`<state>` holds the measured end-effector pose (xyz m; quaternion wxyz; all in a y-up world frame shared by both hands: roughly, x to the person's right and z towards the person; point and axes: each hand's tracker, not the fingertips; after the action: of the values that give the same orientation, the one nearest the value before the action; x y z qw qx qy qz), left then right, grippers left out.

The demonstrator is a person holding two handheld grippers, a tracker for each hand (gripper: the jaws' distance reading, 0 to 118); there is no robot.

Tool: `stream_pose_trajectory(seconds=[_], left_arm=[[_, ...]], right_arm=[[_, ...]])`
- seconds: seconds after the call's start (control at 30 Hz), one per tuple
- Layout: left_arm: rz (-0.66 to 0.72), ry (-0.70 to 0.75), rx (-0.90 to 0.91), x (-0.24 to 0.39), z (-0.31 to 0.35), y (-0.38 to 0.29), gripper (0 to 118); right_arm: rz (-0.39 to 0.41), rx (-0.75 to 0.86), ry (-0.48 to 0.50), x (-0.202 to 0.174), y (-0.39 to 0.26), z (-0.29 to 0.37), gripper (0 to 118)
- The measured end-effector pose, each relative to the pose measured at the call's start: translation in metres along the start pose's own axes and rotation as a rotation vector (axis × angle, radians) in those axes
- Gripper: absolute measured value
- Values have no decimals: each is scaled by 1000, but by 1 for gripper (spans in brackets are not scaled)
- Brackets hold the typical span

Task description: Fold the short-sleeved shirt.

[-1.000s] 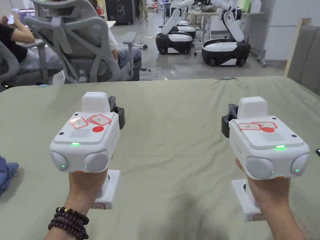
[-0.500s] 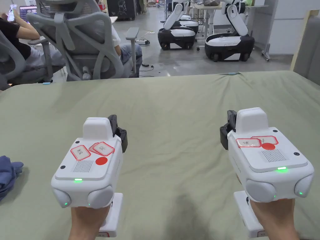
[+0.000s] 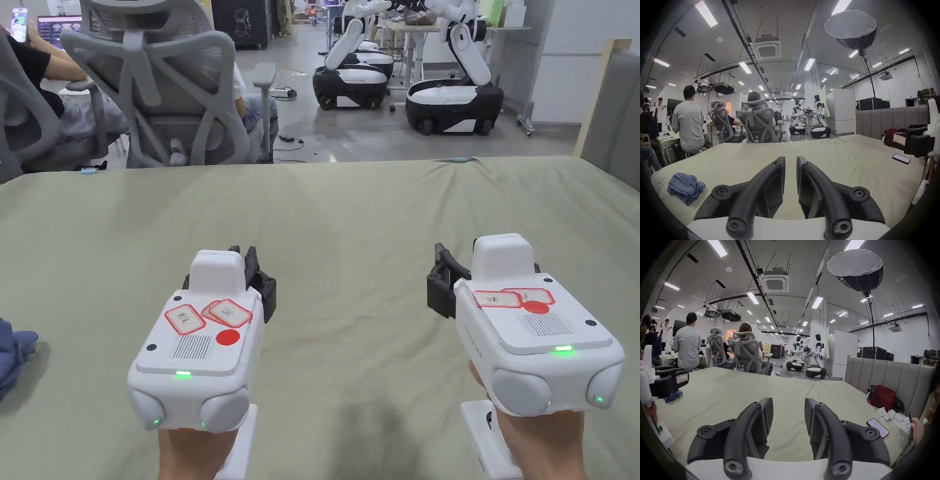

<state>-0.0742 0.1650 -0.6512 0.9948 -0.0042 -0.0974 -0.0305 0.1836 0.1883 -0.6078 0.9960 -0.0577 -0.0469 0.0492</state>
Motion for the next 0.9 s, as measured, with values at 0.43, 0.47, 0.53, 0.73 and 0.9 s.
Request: stream_pose_trajectory(seconds=[0.43,0.47,0.53,0.73,0.9], left_arm=[[-19,14,35,1,-4,1,118],[-16,16,36,1,-4,1,118],[-1,9,39,1,-1,1,118],[-17,18,32,4,-1,1,118],[-12,24,41,4,1,3,118]], right_arm=[[-12,11,2,1,-6,0,118],[-8,11,3,0,-6,0,118],[-6,14,1,0,-5,2,118],[-8,18,7,2,-5,7,118],[-13,20,2,5,-4,10,118]])
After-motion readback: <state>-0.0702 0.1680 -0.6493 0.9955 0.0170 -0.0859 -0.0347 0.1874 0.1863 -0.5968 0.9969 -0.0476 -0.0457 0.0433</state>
